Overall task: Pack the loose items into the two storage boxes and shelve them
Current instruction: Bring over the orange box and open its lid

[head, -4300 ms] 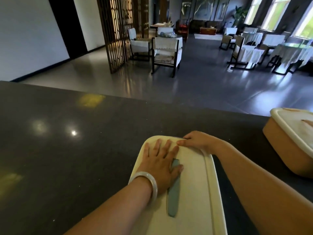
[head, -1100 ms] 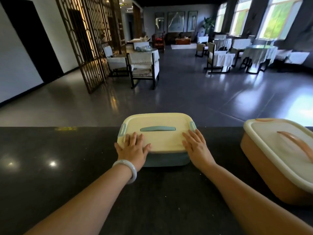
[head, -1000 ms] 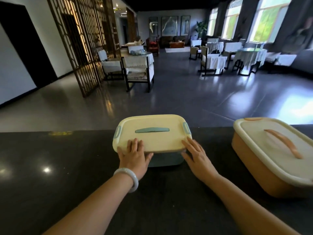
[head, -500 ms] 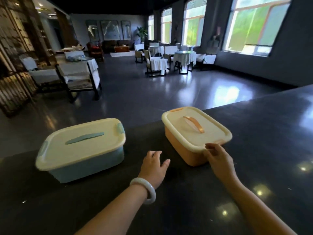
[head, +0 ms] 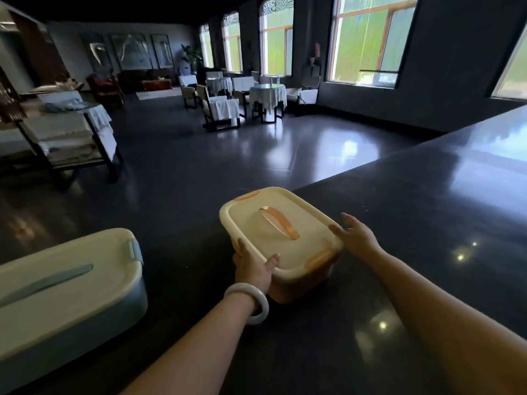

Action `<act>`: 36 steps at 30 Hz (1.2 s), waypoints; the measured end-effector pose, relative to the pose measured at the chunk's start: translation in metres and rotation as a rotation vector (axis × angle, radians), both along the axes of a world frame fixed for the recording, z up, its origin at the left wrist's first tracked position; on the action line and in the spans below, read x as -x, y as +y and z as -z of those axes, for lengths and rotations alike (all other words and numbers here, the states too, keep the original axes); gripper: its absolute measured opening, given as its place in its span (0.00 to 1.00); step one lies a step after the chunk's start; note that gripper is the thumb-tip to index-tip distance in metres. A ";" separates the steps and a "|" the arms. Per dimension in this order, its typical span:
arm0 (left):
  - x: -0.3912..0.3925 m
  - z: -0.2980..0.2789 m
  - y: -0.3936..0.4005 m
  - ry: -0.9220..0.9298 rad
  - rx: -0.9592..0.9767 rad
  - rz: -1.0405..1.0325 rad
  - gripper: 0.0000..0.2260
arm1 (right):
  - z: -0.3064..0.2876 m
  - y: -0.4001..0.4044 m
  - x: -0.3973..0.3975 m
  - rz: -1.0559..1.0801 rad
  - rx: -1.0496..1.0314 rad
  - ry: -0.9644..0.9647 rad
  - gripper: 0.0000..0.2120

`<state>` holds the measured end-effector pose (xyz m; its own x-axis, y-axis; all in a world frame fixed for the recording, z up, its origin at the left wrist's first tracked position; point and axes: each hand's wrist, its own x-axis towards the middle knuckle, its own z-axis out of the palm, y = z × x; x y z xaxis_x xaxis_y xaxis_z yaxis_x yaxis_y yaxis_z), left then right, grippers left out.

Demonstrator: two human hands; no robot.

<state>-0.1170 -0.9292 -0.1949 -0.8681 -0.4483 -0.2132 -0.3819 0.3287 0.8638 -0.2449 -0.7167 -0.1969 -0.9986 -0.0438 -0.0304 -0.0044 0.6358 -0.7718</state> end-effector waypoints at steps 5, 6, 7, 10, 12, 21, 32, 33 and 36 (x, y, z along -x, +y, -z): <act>0.005 0.010 -0.011 0.055 -0.067 0.007 0.44 | 0.015 -0.021 0.011 0.044 0.030 0.013 0.20; 0.003 0.010 -0.014 0.065 -0.075 -0.001 0.42 | 0.017 -0.022 0.006 0.062 0.079 0.014 0.18; -0.001 0.009 -0.016 0.071 -0.085 -0.007 0.40 | 0.018 -0.022 0.001 0.074 0.120 0.018 0.16; -0.022 0.001 -0.027 0.062 -0.161 0.008 0.34 | 0.016 -0.019 -0.023 0.064 0.168 -0.012 0.12; -0.042 -0.003 -0.033 0.066 -0.212 0.016 0.31 | 0.011 -0.018 -0.046 0.028 0.205 -0.098 0.12; -0.167 -0.003 -0.049 0.058 -0.337 -0.109 0.28 | 0.001 -0.037 -0.177 -0.060 0.251 -0.125 0.09; -0.365 0.000 -0.100 0.012 -0.288 -0.428 0.25 | 0.019 -0.103 -0.356 -0.169 0.371 -0.186 0.04; -0.386 -0.001 -0.109 0.012 -0.257 -0.464 0.23 | 0.019 -0.115 -0.373 -0.188 0.376 -0.201 0.05; -0.453 -0.007 -0.138 0.013 -0.195 -0.549 0.22 | 0.019 -0.158 -0.429 -0.261 0.381 -0.230 0.07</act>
